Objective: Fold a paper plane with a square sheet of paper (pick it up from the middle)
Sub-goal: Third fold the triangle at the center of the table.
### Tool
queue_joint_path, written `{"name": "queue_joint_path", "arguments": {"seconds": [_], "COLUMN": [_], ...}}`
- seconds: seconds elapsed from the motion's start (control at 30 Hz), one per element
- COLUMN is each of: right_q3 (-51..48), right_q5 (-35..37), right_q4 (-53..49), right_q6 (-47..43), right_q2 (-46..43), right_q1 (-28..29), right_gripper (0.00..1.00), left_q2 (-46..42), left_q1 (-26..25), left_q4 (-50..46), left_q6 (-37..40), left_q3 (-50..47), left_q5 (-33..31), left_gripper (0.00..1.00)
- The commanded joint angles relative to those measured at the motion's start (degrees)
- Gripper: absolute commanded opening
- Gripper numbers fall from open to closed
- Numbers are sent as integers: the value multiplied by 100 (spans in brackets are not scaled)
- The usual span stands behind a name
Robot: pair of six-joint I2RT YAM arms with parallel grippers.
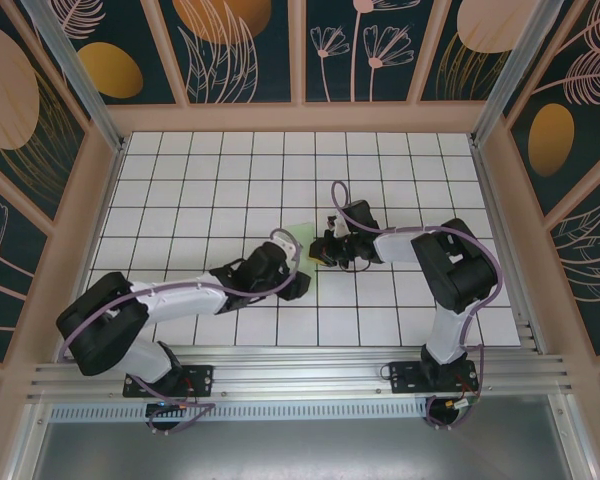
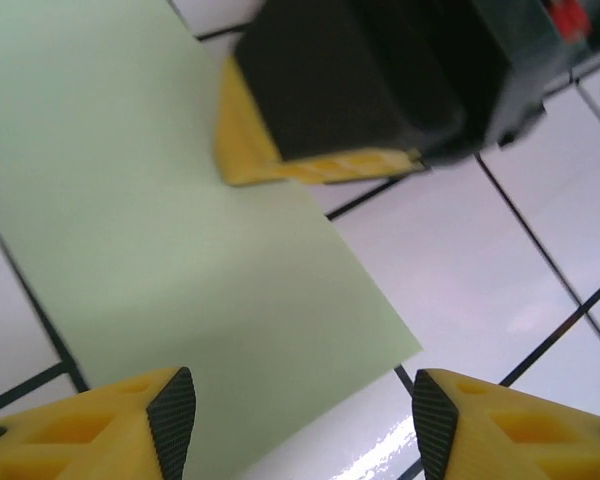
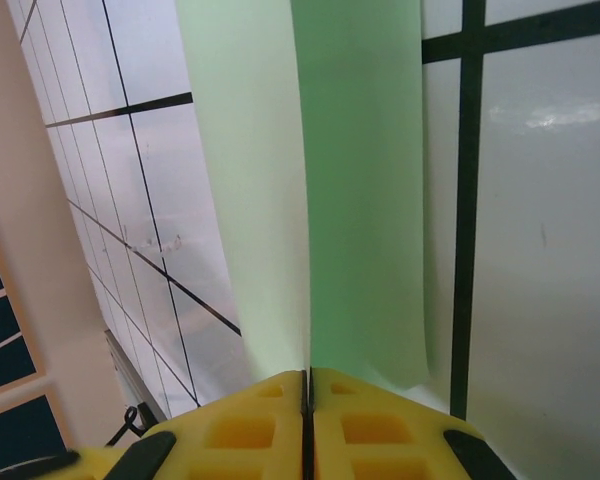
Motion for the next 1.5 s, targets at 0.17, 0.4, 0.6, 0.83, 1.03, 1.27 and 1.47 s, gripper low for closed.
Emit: {"name": "queue_joint_path", "arguments": {"seconds": [0.17, 0.4, 0.6, 0.83, 1.03, 1.27, 1.47], "right_q3": [83, 113, 128, 135, 144, 128, 117], "right_q5": [-14, -26, -6, 31, 101, 143, 189], "right_q4": [-36, -71, -127, -199, -281, -308, -359], "right_q6": [216, 216, 186, 120, 76, 37, -60], "right_q2": [-46, -2, 18, 41, 47, 0, -120], "right_q1": [-45, -45, -45, -54, -61, -71, -88], "right_gripper": [10, 10, 11, 11, 11, 12, 17], "left_q2": [634, 1049, 1362, 1158, 877, 835, 863], "left_q1": [-624, -961, -1071, -1067, -1066, -1066, -1027], "left_q4": [-315, -517, -559, -507, -445, -495, -460], "left_q6": [640, 902, 923, 850, 779, 810, 795], "left_q3": [504, 840, 1063, 921, 799, 814, 827], "left_q5": [-1380, -1972, -2201, -2512, -2528, -2407, -2156], "left_gripper": [68, 72, 69, 41, 21, 0, 0]}}
